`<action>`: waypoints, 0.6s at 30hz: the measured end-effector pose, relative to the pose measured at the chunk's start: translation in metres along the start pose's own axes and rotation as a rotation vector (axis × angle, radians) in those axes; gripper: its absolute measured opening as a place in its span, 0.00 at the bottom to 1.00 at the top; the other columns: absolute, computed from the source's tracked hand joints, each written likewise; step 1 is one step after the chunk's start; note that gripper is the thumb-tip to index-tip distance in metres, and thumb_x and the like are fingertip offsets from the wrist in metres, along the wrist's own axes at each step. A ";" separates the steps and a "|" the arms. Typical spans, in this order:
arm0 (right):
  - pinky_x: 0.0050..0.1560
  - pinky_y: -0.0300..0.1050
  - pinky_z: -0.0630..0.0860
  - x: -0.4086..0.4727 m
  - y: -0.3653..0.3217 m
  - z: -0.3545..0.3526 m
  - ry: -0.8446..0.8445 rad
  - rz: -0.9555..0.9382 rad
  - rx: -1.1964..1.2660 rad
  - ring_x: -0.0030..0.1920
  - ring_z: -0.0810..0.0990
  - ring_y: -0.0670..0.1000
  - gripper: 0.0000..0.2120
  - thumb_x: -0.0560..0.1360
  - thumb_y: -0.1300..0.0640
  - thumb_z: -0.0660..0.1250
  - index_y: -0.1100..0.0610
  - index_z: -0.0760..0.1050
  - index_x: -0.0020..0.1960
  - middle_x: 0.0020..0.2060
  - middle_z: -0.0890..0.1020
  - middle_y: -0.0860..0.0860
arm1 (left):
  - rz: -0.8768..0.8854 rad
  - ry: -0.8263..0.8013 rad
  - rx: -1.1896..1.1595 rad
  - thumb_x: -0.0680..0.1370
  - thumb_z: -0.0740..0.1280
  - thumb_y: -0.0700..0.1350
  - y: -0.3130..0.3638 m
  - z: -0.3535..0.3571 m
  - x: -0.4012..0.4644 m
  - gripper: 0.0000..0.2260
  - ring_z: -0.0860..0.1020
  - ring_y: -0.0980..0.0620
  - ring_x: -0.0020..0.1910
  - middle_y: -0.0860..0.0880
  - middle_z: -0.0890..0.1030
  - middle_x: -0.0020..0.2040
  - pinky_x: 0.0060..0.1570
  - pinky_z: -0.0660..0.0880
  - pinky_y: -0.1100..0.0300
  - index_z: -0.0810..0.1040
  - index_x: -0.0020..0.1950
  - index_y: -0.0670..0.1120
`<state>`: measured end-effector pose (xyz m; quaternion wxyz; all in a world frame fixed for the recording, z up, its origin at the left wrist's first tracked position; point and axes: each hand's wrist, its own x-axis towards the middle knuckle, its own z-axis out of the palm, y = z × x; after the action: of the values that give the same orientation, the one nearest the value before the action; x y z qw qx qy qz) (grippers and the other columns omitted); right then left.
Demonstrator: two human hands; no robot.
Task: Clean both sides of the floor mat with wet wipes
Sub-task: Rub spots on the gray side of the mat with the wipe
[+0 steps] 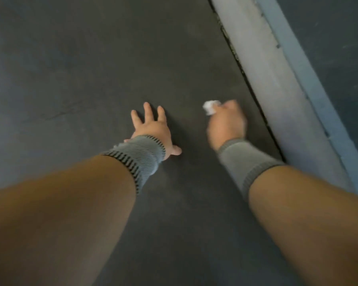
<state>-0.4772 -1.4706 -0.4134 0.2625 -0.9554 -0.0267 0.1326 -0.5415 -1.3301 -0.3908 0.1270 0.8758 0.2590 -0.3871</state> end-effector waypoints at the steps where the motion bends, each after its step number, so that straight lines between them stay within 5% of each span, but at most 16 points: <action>1: 0.35 0.43 0.61 -0.016 -0.011 0.016 -0.136 -0.170 -0.007 0.40 0.75 0.54 0.07 0.74 0.51 0.63 0.53 0.73 0.41 0.43 0.79 0.52 | 0.001 0.008 -0.016 0.67 0.75 0.63 -0.002 0.003 -0.001 0.58 0.35 0.36 0.76 0.49 0.31 0.77 0.71 0.58 0.35 0.34 0.78 0.52; 2: 0.33 0.45 0.61 -0.025 -0.018 0.023 -0.230 -0.275 -0.005 0.38 0.74 0.52 0.09 0.74 0.48 0.62 0.53 0.71 0.39 0.39 0.78 0.49 | 0.005 0.023 -0.022 0.67 0.75 0.63 -0.005 0.003 -0.003 0.57 0.35 0.37 0.76 0.49 0.31 0.77 0.71 0.58 0.35 0.34 0.78 0.53; 4: 0.32 0.44 0.61 -0.008 -0.017 0.013 -0.127 -0.345 -0.071 0.35 0.74 0.48 0.12 0.74 0.45 0.60 0.52 0.68 0.37 0.34 0.76 0.46 | 0.010 0.033 -0.018 0.67 0.75 0.62 -0.006 0.004 -0.005 0.57 0.35 0.37 0.76 0.50 0.31 0.77 0.71 0.59 0.36 0.34 0.78 0.53; 7: 0.42 0.43 0.68 0.055 0.000 -0.015 0.152 0.208 0.226 0.46 0.79 0.54 0.05 0.75 0.53 0.62 0.54 0.72 0.42 0.45 0.80 0.54 | 0.004 0.025 -0.031 0.68 0.75 0.62 -0.003 0.005 -0.003 0.57 0.34 0.37 0.75 0.50 0.30 0.77 0.70 0.59 0.35 0.32 0.77 0.53; 8: 0.44 0.45 0.70 0.062 0.000 -0.016 0.186 0.248 0.309 0.48 0.79 0.56 0.03 0.74 0.56 0.63 0.54 0.73 0.42 0.47 0.80 0.56 | -0.001 0.022 -0.031 0.68 0.75 0.62 -0.003 0.005 -0.003 0.57 0.34 0.37 0.75 0.50 0.30 0.77 0.70 0.59 0.35 0.32 0.77 0.53; 13: 0.35 0.46 0.65 0.007 -0.038 0.030 -0.301 -0.186 0.200 0.35 0.74 0.47 0.12 0.72 0.43 0.60 0.50 0.67 0.36 0.34 0.76 0.46 | 0.005 0.026 -0.051 0.68 0.74 0.62 -0.004 0.006 -0.004 0.56 0.33 0.38 0.75 0.50 0.30 0.76 0.70 0.59 0.34 0.32 0.77 0.55; 15: 0.35 0.45 0.64 0.028 -0.022 0.010 -0.137 -0.115 0.111 0.39 0.77 0.50 0.13 0.73 0.42 0.61 0.51 0.68 0.39 0.35 0.76 0.45 | 0.001 0.027 -0.039 0.68 0.74 0.62 -0.005 0.007 -0.005 0.56 0.33 0.39 0.75 0.51 0.30 0.76 0.69 0.60 0.33 0.32 0.76 0.56; 18: 0.38 0.42 0.67 0.065 0.013 -0.019 0.171 0.247 0.106 0.48 0.78 0.58 0.06 0.77 0.50 0.60 0.52 0.71 0.48 0.42 0.76 0.51 | -0.004 0.007 -0.056 0.68 0.75 0.61 -0.003 0.006 -0.004 0.55 0.32 0.38 0.75 0.51 0.28 0.76 0.68 0.60 0.31 0.31 0.74 0.62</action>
<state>-0.4096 -1.4831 -0.4200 0.2955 -0.9441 0.1203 0.0834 -0.5489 -1.3310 -0.3921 0.1495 0.8727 0.2720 -0.3770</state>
